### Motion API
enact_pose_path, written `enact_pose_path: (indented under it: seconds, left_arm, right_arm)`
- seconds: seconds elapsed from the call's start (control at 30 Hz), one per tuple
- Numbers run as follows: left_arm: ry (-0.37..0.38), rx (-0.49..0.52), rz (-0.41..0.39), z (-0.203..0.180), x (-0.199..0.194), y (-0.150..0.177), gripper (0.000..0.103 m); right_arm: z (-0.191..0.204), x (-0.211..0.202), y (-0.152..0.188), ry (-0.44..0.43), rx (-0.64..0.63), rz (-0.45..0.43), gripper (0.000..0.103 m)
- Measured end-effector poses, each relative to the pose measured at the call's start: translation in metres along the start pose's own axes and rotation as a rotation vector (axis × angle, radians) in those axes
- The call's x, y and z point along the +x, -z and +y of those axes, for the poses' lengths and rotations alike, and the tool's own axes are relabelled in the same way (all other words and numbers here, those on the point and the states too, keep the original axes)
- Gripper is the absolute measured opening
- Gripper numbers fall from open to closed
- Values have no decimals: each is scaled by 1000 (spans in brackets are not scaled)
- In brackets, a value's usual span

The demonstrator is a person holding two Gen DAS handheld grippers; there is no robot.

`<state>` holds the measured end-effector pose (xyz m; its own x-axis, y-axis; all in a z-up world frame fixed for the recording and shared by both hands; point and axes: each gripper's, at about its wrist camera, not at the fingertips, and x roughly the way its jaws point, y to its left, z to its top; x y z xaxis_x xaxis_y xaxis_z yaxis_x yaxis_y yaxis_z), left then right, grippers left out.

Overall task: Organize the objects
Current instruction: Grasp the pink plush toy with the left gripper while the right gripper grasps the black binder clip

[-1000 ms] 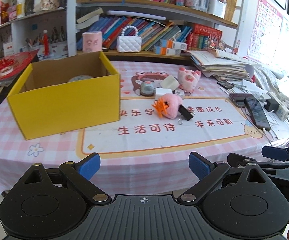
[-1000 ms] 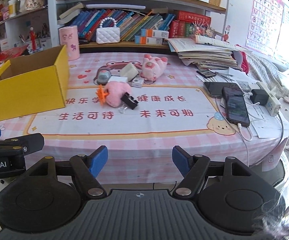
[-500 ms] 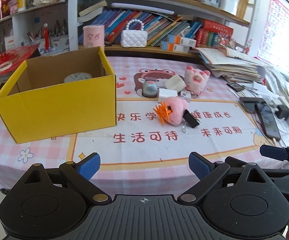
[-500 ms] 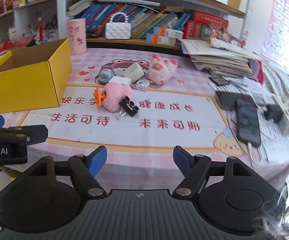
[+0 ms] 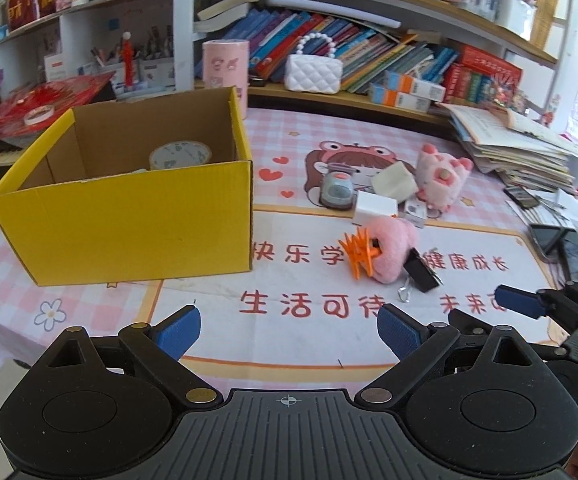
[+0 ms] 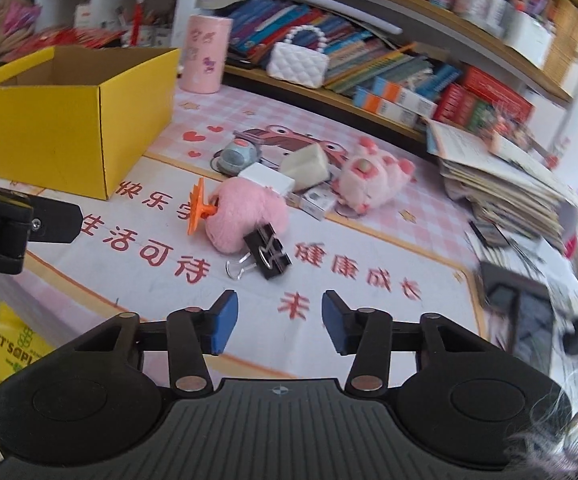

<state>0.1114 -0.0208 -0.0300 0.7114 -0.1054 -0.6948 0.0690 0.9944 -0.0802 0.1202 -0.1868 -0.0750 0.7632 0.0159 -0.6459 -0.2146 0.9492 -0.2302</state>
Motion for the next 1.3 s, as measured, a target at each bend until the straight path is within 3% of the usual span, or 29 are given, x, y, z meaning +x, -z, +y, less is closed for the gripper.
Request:
enact_pose_path:
  seconds: [0.33,0.4,0.47,0.6,0.83,0.97,1.13,1.3]
  left_arm:
    - [-63,-44,6,-9,12,-11,97]
    - [-65,-51,6,-10,14,-13,97]
    - [-62,-59,6,-13,18,-17,97]
    - [-30,-61,16,-25,31,-24,97]
    - [69,-81,44,-50,67,-38,96]
    - [82,-78,75,-61,95,-45,95]
    - [62,34,106,-79,126,-48,94]
    - [51,117,117,-87,141,-47,81]
  right_arm:
    - [-1,48,-15,-69,-110,-4,28]
    - [-2,56,-16,-87,-127,-3,21]
    - [-4,59,-17,-104,-136,-4,9]
    - [-23,54,-21,-142,-100,-18,2]
    - [-72,34,-21,-119,31,-18,2]
    - [-88,23,-19,-116,66,-20,2]
    - [-100,18,-15,-121,90,-14,2]
    - [-106,19,-12,-119,113,6,2]
